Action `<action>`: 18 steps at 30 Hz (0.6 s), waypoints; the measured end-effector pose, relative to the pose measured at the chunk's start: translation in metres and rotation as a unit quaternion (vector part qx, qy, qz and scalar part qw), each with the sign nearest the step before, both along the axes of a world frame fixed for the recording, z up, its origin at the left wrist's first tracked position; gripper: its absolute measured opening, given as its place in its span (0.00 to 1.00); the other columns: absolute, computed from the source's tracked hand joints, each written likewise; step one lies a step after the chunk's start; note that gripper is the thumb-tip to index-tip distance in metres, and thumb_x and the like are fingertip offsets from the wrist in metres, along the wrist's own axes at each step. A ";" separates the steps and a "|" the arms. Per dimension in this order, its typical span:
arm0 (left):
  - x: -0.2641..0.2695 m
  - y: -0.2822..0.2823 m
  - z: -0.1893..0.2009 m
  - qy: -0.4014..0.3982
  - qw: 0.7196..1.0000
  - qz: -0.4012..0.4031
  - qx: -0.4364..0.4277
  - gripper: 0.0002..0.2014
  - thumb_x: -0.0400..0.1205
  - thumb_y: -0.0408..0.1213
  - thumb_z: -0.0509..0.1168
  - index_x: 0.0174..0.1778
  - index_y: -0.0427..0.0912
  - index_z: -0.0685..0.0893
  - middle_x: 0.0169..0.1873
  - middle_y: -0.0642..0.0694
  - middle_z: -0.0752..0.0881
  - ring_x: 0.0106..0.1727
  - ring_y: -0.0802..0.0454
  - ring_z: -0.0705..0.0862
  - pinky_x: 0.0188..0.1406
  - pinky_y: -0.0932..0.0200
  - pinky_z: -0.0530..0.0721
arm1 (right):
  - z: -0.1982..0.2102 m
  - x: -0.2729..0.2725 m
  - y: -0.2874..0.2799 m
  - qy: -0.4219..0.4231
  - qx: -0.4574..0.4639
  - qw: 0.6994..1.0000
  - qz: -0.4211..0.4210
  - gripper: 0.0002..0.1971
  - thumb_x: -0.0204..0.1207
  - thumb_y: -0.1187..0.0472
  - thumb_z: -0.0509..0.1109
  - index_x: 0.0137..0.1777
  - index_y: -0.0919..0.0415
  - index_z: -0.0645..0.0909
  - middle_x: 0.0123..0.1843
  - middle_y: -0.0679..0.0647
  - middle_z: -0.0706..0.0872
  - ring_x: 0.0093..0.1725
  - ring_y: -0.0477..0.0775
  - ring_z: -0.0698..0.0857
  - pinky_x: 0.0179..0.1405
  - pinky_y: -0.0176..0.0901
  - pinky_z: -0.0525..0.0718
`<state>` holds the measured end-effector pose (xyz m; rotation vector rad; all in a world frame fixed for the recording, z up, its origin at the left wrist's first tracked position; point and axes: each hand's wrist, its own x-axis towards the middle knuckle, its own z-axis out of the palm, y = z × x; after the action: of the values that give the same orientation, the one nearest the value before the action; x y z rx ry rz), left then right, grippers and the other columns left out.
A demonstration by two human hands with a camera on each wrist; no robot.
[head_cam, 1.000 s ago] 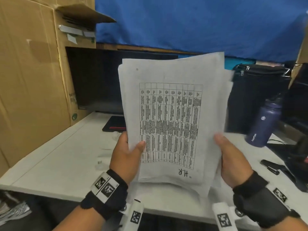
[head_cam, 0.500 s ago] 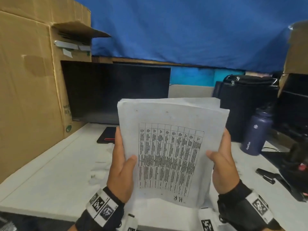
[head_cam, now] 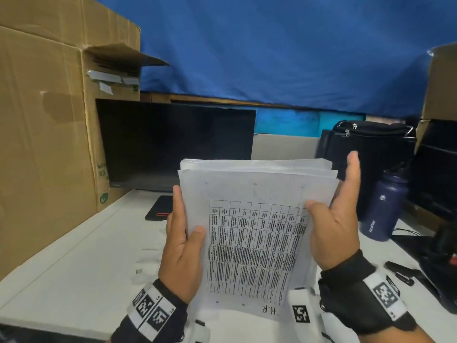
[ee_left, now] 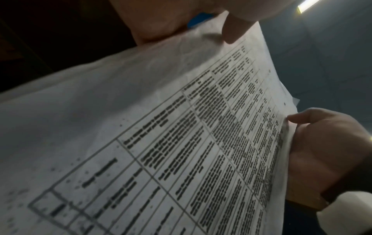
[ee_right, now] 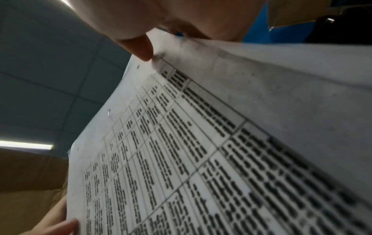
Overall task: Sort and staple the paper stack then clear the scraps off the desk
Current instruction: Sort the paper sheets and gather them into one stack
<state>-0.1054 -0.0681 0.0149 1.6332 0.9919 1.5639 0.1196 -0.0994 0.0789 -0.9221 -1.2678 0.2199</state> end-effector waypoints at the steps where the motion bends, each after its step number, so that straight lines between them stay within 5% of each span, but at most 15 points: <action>1: 0.001 0.000 0.000 -0.003 1.000 0.003 -0.001 0.37 0.82 0.46 0.55 0.77 0.86 0.43 0.82 0.65 0.65 0.85 0.50 0.62 0.82 0.31 0.63 | 0.002 0.000 0.000 -0.017 0.002 1.000 -0.012 0.48 0.76 0.80 0.62 0.87 0.45 0.43 0.65 0.33 0.77 0.63 0.36 0.82 0.60 0.34 0.82; 3: 0.002 -0.002 0.000 -0.005 1.000 0.006 -0.003 0.38 0.83 0.45 0.56 0.77 0.86 0.43 0.82 0.64 0.65 0.84 0.52 0.65 0.82 0.35 0.66 | 0.004 -0.001 -0.002 -0.063 -0.003 0.997 -0.038 0.51 0.74 0.76 0.66 0.86 0.36 0.45 0.73 0.47 0.73 0.70 0.41 0.77 0.69 0.51 0.80; 5: 0.004 -0.003 -0.003 -0.007 1.000 0.004 -0.002 0.38 0.87 0.40 0.57 0.78 0.84 0.43 0.81 0.64 0.68 0.81 0.59 0.70 0.81 0.45 0.71 | 0.005 -0.003 -0.004 -0.108 0.003 0.989 -0.098 0.52 0.71 0.75 0.69 0.82 0.30 0.48 0.74 0.49 0.67 0.69 0.34 0.72 0.71 0.57 0.78; 8: 0.003 -0.002 -0.008 -0.033 0.999 -0.004 -0.023 0.39 0.88 0.29 0.57 0.82 0.75 0.49 0.73 0.61 0.79 0.70 0.64 0.82 0.67 0.62 0.83 | 0.007 -0.001 -0.004 -0.154 0.051 0.976 -0.144 0.51 0.70 0.72 0.72 0.83 0.32 0.52 0.73 0.45 0.61 0.69 0.26 0.65 0.72 0.39 0.72; 11: 0.000 0.003 -0.012 -0.059 0.996 -0.006 -0.061 0.30 0.87 0.26 0.58 0.77 0.66 0.66 0.64 0.57 0.87 0.63 0.59 0.87 0.63 0.53 0.87 | 0.016 0.001 -0.001 -0.201 0.037 0.962 -0.179 0.36 0.72 0.63 0.70 0.80 0.42 0.69 0.76 0.48 0.61 0.71 0.29 0.62 0.66 0.13 0.58; 13: -0.002 0.005 -0.013 -0.079 0.993 -0.008 -0.090 0.23 0.87 0.27 0.59 0.69 0.60 0.75 0.60 0.55 0.89 0.62 0.57 0.88 0.67 0.46 0.84 | 0.021 0.001 0.001 -0.220 0.012 0.956 -0.196 0.27 0.74 0.62 0.70 0.74 0.47 0.77 0.78 0.52 0.64 0.74 0.39 0.64 0.62 0.09 0.57; 15: -0.002 0.005 -0.016 -0.098 0.988 -0.020 -0.116 0.18 0.85 0.30 0.62 0.66 0.56 0.79 0.59 0.53 0.90 0.62 0.53 0.88 0.68 0.43 0.82 | 0.024 -0.001 0.002 -0.223 -0.001 0.956 -0.191 0.24 0.74 0.62 0.70 0.71 0.50 0.80 0.76 0.53 0.67 0.75 0.47 0.67 0.67 0.17 0.60; 18: -0.001 0.006 -0.021 -0.085 0.988 -0.025 -0.130 0.15 0.83 0.36 0.64 0.64 0.56 0.82 0.58 0.54 0.91 0.62 0.55 0.88 0.65 0.48 0.82 | 0.027 -0.011 -0.001 -0.215 -0.013 0.952 -0.216 0.27 0.69 0.56 0.70 0.71 0.52 0.78 0.76 0.55 0.68 0.76 0.57 0.68 0.76 0.52 0.70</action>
<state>-0.1068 -0.0622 -0.0059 1.3149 1.0086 1.4468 0.1081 -0.0999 0.1062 -1.2908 -1.4204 -0.3279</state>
